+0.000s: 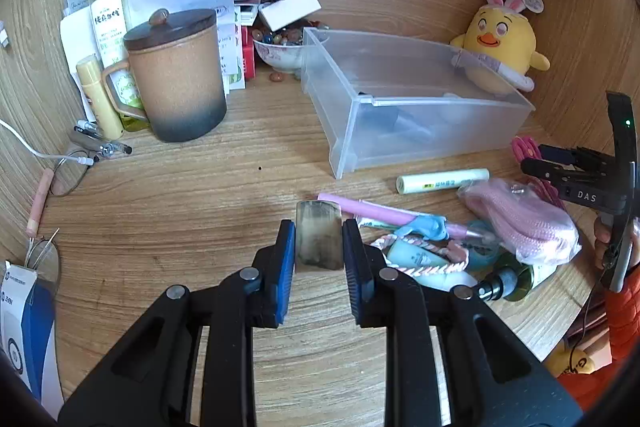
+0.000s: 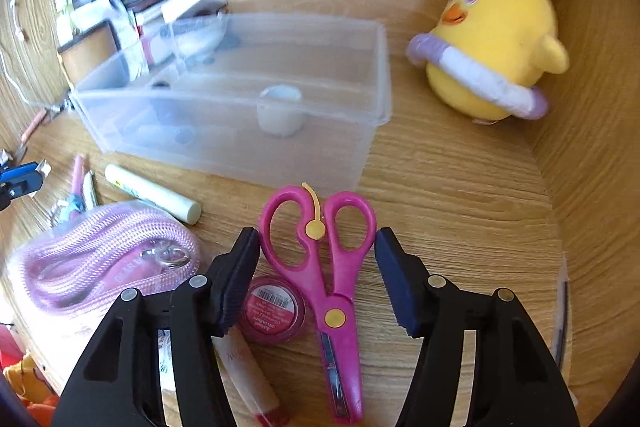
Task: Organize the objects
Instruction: 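Grasp the small beige eraser with the left gripper while the right gripper approaches the pink scissors, then drop the eraser into the box with the left gripper while the right gripper grasps the pink compact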
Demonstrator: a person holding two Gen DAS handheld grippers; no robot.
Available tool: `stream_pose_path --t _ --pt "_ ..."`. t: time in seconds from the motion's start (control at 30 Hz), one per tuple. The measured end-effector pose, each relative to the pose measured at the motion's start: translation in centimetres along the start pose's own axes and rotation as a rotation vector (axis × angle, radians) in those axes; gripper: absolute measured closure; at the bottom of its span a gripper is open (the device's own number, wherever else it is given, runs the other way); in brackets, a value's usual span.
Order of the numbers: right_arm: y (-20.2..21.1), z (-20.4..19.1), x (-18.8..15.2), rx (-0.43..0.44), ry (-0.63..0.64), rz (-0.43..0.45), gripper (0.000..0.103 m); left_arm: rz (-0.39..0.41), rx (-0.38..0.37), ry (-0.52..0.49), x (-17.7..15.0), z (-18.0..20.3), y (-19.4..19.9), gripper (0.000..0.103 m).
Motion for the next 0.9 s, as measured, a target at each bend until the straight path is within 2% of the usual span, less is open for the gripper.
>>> stream_pose_path --t 0.27,0.3,0.37,0.47,0.63,0.73,0.8,0.9 --pt "4.1 2.4 1.3 -0.022 -0.095 0.141 0.047 0.075 -0.036 0.007 3.3 1.7 0.9 0.080" --pt "4.4 2.5 1.6 -0.027 -0.099 0.157 0.058 0.080 -0.040 0.004 3.6 2.0 0.9 0.080" --pt "4.9 2.7 2.2 -0.016 -0.102 0.169 0.097 0.091 -0.047 -0.005 4.4 2.6 0.8 0.080" --pt "4.6 2.9 2.8 0.031 -0.114 0.178 0.096 0.098 -0.061 -0.020 5.3 3.6 0.5 0.080" --pt "2.8 1.4 2.2 0.049 -0.033 0.097 0.094 0.082 -0.077 -0.046 6.1 4.7 -0.3 0.080" --pt "1.9 0.9 1.3 0.057 0.011 0.045 0.087 0.066 -0.073 -0.060 6.8 5.0 -0.9 0.080" --pt "1.2 0.8 0.6 0.084 0.020 0.008 0.077 0.051 -0.077 -0.063 7.5 5.3 -1.5 0.080" --pt "0.8 0.5 -0.4 0.096 0.028 -0.030 0.075 0.030 -0.075 -0.066 8.6 5.6 -2.5 0.080"
Point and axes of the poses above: each gripper's, at about its wrist camera, not at the fingertips, and y roughly against the way its jaws point, z to its right, x to its top, the point moved 5 cm from there along -y, roughly the way its jaws point, and after that the axes turned 9 degrees about y, right-handed, at the moved point
